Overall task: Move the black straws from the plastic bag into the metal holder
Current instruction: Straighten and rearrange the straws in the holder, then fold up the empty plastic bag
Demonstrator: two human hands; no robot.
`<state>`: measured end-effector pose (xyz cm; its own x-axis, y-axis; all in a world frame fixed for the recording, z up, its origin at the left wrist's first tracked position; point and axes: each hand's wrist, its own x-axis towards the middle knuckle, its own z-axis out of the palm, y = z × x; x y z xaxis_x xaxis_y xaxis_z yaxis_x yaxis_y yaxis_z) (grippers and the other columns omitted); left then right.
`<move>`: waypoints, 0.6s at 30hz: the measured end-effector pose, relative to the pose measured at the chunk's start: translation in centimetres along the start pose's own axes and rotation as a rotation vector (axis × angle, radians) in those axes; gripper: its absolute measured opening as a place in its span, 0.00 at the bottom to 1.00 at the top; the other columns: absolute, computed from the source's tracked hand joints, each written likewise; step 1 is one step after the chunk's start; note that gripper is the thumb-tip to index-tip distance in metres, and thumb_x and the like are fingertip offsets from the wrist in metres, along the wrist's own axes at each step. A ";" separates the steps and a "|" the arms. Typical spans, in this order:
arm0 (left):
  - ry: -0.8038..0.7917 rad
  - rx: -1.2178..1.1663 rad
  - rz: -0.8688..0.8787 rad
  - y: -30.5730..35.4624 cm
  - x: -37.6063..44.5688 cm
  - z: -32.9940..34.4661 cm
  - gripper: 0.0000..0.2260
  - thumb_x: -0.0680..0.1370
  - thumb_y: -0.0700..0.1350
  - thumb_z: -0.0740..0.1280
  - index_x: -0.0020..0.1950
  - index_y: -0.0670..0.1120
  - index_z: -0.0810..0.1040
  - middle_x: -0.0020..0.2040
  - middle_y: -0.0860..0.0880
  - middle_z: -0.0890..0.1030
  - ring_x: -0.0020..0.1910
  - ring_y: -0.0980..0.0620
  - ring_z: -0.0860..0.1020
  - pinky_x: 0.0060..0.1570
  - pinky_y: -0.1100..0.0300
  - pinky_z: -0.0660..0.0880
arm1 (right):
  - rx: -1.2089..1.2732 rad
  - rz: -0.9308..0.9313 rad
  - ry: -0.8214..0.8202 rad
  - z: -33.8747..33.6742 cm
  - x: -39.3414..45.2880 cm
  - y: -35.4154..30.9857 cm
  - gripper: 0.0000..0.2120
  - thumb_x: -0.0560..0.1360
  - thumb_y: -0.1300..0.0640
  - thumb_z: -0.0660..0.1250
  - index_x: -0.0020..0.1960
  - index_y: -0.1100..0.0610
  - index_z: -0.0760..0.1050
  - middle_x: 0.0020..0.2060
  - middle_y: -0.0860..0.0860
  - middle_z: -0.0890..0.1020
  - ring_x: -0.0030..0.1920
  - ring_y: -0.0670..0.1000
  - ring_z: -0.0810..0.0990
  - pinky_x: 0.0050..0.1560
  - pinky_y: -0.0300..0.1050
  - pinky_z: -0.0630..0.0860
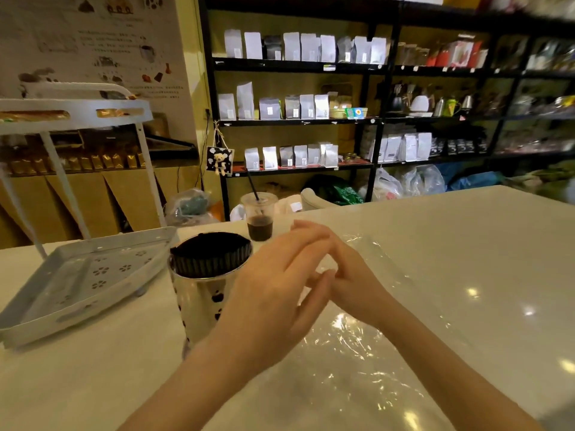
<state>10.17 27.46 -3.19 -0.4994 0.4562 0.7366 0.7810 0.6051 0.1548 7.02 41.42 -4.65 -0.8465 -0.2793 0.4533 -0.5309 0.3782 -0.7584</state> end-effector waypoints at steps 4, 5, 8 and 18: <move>-0.287 -0.011 -0.096 -0.2 -0.5 6.9 0.21 0.77 0.53 0.53 0.68 0.48 0.65 0.69 0.48 0.70 0.66 0.51 0.69 0.64 0.56 0.68 | -0.281 0.239 0.238 -4.6 -1.9 4.7 0.20 0.72 0.58 0.67 0.64 0.53 0.71 0.62 0.50 0.76 0.63 0.49 0.72 0.61 0.42 0.68; -0.377 0.005 -0.179 -0.7 -0.7 8.5 0.23 0.78 0.54 0.51 0.71 0.48 0.59 0.73 0.48 0.63 0.71 0.51 0.63 0.68 0.56 0.62 | -0.342 0.315 0.278 -5.7 -2.4 6.2 0.18 0.73 0.58 0.67 0.62 0.55 0.73 0.62 0.51 0.76 0.62 0.51 0.73 0.59 0.42 0.68; -0.575 0.075 -0.430 -2.3 -1.2 12.2 0.25 0.79 0.54 0.49 0.74 0.47 0.49 0.77 0.46 0.49 0.75 0.48 0.50 0.72 0.57 0.50 | -0.514 0.529 0.255 -7.8 -4.2 10.5 0.17 0.75 0.56 0.64 0.64 0.56 0.71 0.64 0.53 0.75 0.60 0.55 0.74 0.59 0.46 0.67; -0.683 0.287 -0.726 -5.2 -2.2 15.0 0.33 0.77 0.59 0.50 0.73 0.40 0.47 0.73 0.31 0.50 0.73 0.35 0.48 0.72 0.46 0.48 | -0.870 0.870 0.241 -7.9 -5.1 16.4 0.26 0.75 0.42 0.56 0.61 0.63 0.69 0.61 0.58 0.73 0.64 0.59 0.67 0.61 0.52 0.64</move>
<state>1.64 33.09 -15.47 -0.9902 0.1387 -0.0156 0.1336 0.9739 0.1835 2.34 55.99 -15.69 -0.8666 0.4884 0.1023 0.4336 0.8385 -0.3300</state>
